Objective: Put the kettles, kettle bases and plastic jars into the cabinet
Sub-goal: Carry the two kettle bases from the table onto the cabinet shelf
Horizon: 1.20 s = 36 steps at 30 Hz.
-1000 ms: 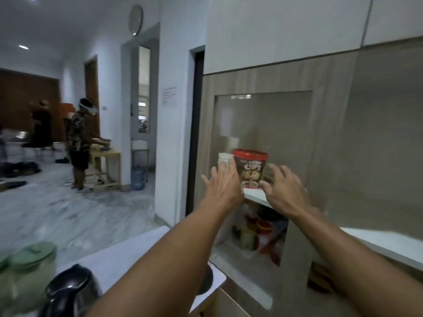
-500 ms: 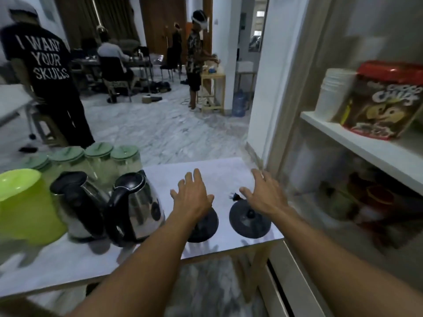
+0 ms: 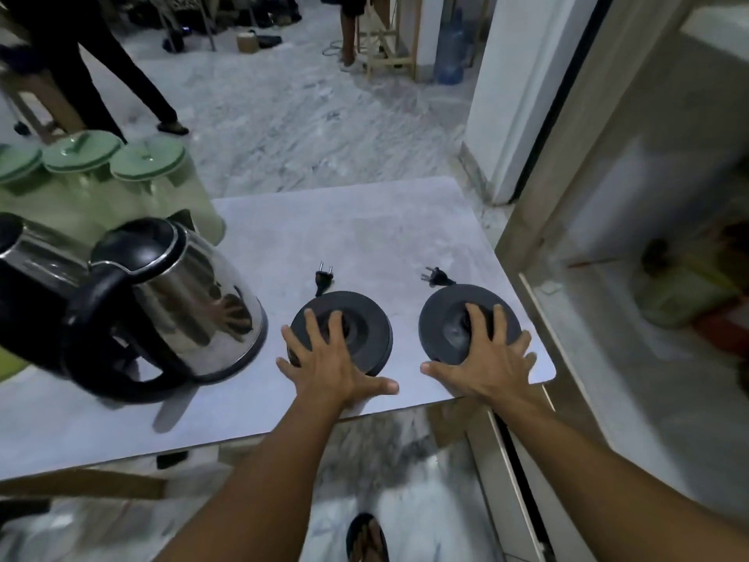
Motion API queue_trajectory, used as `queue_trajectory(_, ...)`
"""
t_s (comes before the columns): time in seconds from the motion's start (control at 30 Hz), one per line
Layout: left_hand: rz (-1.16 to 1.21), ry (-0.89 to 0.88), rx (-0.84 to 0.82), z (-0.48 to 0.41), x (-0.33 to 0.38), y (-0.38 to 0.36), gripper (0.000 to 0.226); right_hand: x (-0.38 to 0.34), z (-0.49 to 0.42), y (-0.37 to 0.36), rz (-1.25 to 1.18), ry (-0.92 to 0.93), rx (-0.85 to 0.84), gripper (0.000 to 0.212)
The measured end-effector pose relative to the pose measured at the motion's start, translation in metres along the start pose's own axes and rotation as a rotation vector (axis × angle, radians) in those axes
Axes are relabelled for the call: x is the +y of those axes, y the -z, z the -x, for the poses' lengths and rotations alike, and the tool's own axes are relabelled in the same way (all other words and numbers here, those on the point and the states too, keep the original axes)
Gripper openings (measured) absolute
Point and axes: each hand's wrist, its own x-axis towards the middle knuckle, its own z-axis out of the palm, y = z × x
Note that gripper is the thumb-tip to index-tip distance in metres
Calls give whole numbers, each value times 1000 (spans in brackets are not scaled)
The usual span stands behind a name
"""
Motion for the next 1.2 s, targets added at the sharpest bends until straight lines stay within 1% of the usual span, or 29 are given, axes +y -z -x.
queue_trajectory(0.1, -1, 55, 59, -3, 3, 4, 128, -1, -1, -4, -43, 15, 133, 109)
queue_trajectory(0.17, -8, 70, 99, -5, 6, 8, 115, -3, 0, -3, -63, 21, 188, 100)
queue_trajectory(0.23, -11, 86, 121, -3, 8, 9, 106, -5, 2, -1, -54, 29, 205, 96)
queue_trajectory(0.33, -18, 81, 123, 2, 8, 8, 99, -7, 4, 1, -55, 30, 188, 95)
queue_trajectory(0.4, -40, 41, 91, 3, 6, 9, 101, -6, 6, 1, -49, 33, 175, 95)
queue_trajectory(0.43, -67, 17, 46, 2, 4, 10, 107, -5, 7, 0, -43, 36, 169, 96)
queue_trajectory(0.5, -151, -25, -44, 4, -3, 11, 128, -3, 10, -2, -40, 41, 163, 97)
queue_trajectory(0.53, -190, -44, -62, 6, -5, 12, 135, -3, 11, -3, -42, 45, 167, 98)
queue_trajectory(0.57, -211, -63, -66, 9, -7, 12, 136, -3, 12, -3, -42, 49, 170, 98)
queue_trajectory(0.73, -252, -134, -61, 20, -11, 10, 118, -4, 20, -5, -38, 53, 151, 100)
queue_trajectory(0.9, -314, -171, -57, 27, -14, 7, 119, -1, 31, -5, -45, 65, 152, 99)
queue_trajectory(1.07, -247, -148, -15, 38, -11, 8, 110, 1, 40, 0, -30, 69, 168, 96)
queue_trajectory(1.2, -247, -168, 31, 47, -8, 11, 107, -2, 47, 10, -18, 92, 182, 97)
